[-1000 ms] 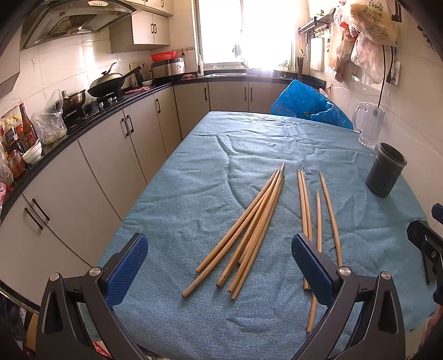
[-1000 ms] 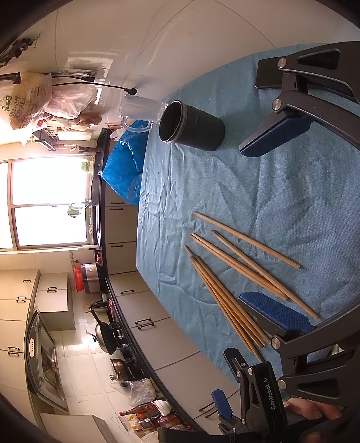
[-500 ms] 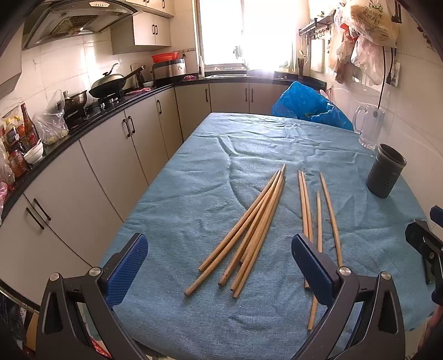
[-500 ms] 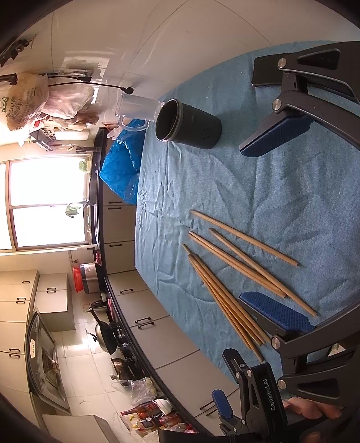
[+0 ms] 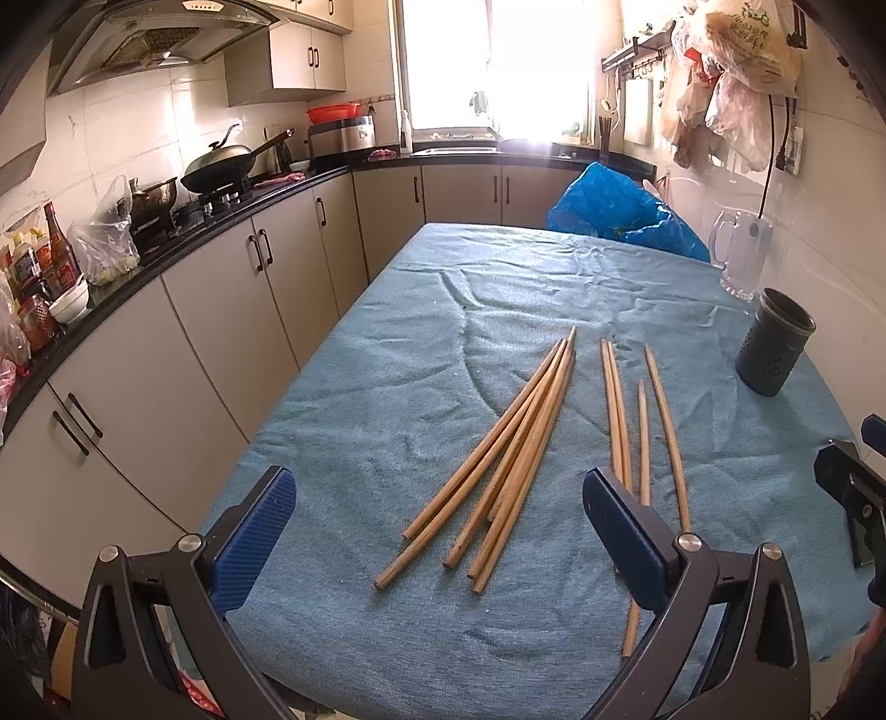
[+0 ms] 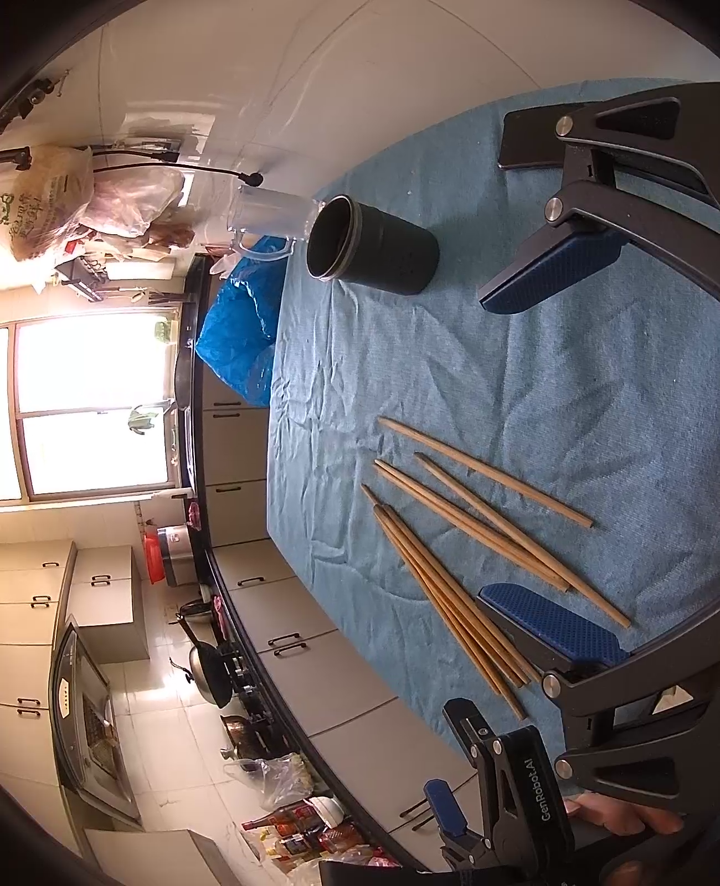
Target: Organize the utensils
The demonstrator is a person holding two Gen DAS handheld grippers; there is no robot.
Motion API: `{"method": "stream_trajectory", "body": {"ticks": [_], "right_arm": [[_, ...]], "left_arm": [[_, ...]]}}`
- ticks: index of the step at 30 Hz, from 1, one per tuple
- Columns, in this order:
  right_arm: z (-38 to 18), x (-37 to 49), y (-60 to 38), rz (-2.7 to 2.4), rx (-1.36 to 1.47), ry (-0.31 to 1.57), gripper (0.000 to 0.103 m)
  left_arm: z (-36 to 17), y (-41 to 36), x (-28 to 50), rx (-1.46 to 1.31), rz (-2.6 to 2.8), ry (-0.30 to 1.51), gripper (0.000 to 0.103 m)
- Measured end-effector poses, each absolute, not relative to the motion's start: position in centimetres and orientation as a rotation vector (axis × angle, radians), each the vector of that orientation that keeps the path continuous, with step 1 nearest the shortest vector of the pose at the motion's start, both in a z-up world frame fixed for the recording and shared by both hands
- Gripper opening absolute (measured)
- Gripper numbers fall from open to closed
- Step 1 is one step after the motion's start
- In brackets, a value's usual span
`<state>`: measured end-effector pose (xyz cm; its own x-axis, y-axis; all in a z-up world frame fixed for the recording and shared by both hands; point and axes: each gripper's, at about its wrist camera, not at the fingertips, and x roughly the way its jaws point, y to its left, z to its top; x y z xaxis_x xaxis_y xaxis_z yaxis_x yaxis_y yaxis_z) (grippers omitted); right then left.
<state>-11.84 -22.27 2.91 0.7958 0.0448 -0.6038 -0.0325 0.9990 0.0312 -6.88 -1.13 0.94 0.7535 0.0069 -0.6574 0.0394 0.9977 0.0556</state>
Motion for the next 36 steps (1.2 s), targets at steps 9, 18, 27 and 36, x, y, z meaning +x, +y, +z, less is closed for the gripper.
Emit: {"method": "stream_trajectory", "body": {"ticks": [9,18,27,36], "right_arm": [[2.4,-11.0,-22.5,0.045,0.029,0.672,0.1],[1.6,-10.1,-22.8,0.046,0.042,0.707,0.1],[1.0,-9.4,-23.4,0.038,0.057,0.726,0.1],[0.7,-8.6,-24.1,0.044,0.083,0.748,0.1]], "left_arm": [[0.1,-0.9,-6.0,0.07,-0.02,0.753,0.103],[-1.1,-1.5,-4.7,0.085,-0.025,0.793,0.103],[-2.2,-1.9,-2.6,0.118,-0.019,0.833,0.103],[-2.8,-2.2,-0.5,0.152,-0.036,0.873,0.1]]}}
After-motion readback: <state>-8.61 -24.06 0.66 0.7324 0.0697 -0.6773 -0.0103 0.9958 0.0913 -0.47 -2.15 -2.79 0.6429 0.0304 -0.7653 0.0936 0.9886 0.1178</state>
